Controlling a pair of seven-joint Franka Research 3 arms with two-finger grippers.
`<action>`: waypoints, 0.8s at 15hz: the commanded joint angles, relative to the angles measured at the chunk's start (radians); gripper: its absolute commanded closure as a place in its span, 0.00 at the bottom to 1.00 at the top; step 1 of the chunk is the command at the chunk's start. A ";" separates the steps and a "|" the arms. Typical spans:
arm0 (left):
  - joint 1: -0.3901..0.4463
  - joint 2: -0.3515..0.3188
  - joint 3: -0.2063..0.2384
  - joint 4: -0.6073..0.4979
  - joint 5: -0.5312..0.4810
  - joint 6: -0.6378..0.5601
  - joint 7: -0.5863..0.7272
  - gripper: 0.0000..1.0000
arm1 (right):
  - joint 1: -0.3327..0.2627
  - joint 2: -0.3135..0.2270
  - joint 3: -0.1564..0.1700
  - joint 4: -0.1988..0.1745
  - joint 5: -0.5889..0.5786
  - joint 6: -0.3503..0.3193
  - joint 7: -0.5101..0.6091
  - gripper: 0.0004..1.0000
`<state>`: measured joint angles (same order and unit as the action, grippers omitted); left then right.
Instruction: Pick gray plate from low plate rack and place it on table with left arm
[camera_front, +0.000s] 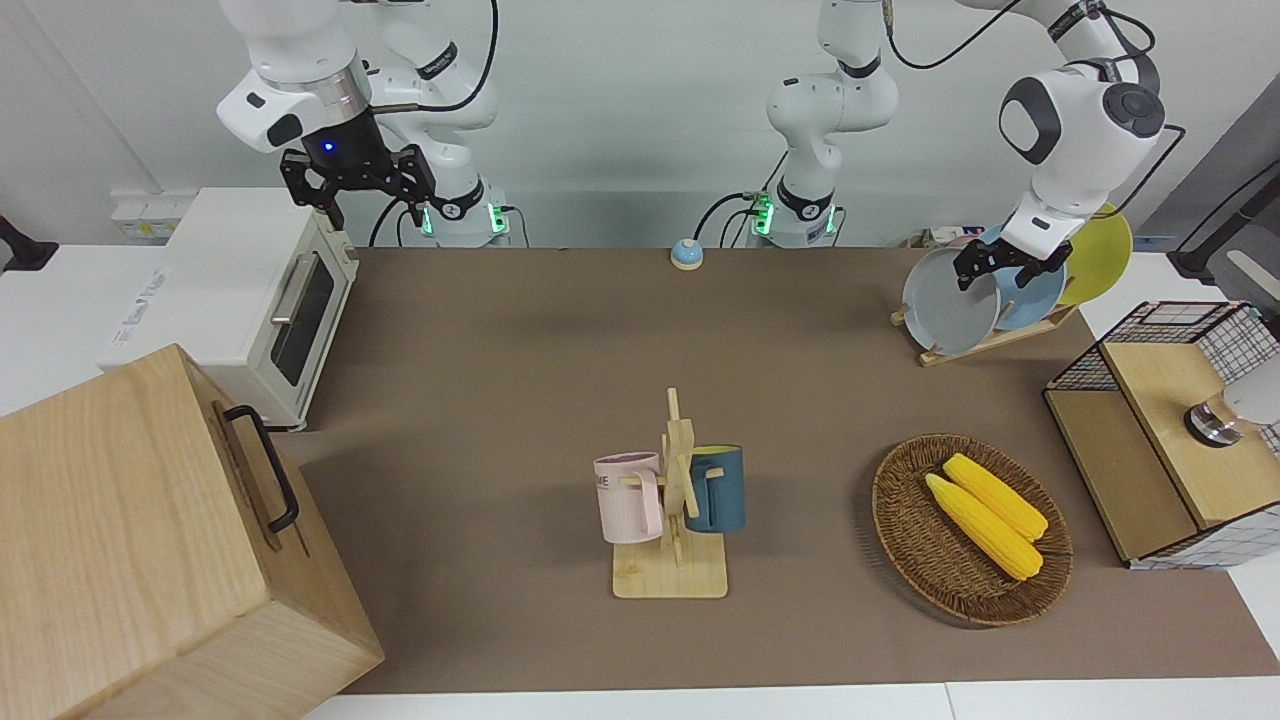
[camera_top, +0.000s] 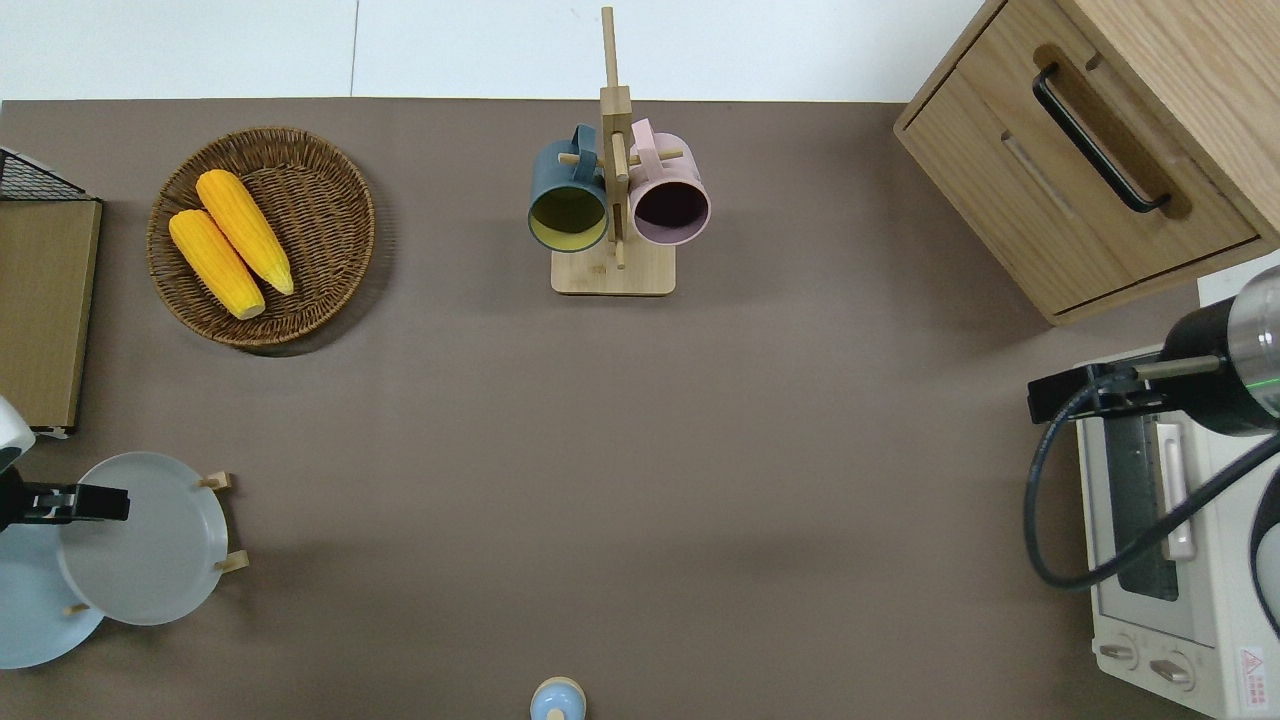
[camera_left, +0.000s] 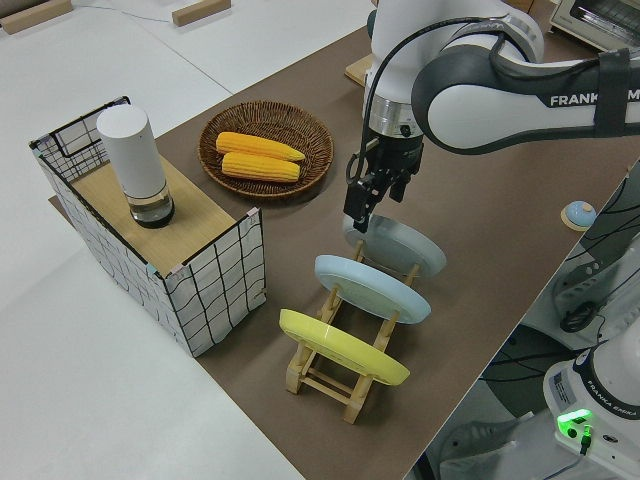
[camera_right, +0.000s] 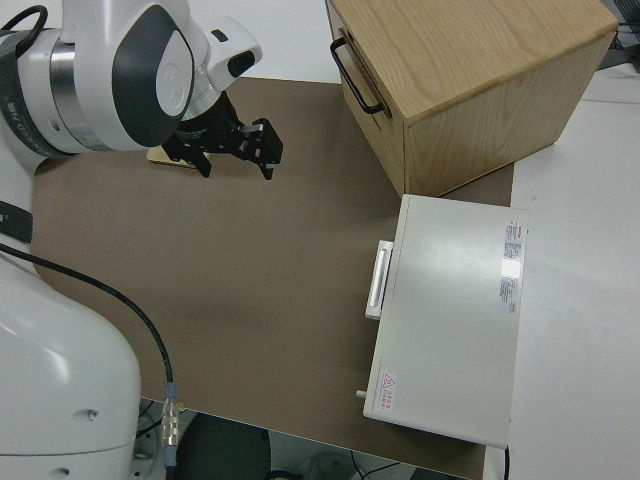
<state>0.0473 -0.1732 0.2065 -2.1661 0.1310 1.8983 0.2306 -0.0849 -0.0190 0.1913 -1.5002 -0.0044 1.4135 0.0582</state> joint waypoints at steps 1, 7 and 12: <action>0.003 -0.014 0.001 -0.056 0.013 0.059 0.006 0.00 | -0.007 -0.002 0.005 0.006 0.007 -0.014 0.000 0.01; 0.009 -0.009 0.001 -0.101 0.012 0.113 0.007 0.00 | -0.007 -0.002 0.005 0.006 0.007 -0.014 0.000 0.01; 0.013 -0.008 0.001 -0.103 0.012 0.113 0.007 0.08 | -0.007 -0.002 0.007 0.006 0.007 -0.014 0.000 0.01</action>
<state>0.0490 -0.1719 0.2067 -2.2482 0.1311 1.9863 0.2306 -0.0849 -0.0190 0.1913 -1.5002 -0.0044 1.4135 0.0582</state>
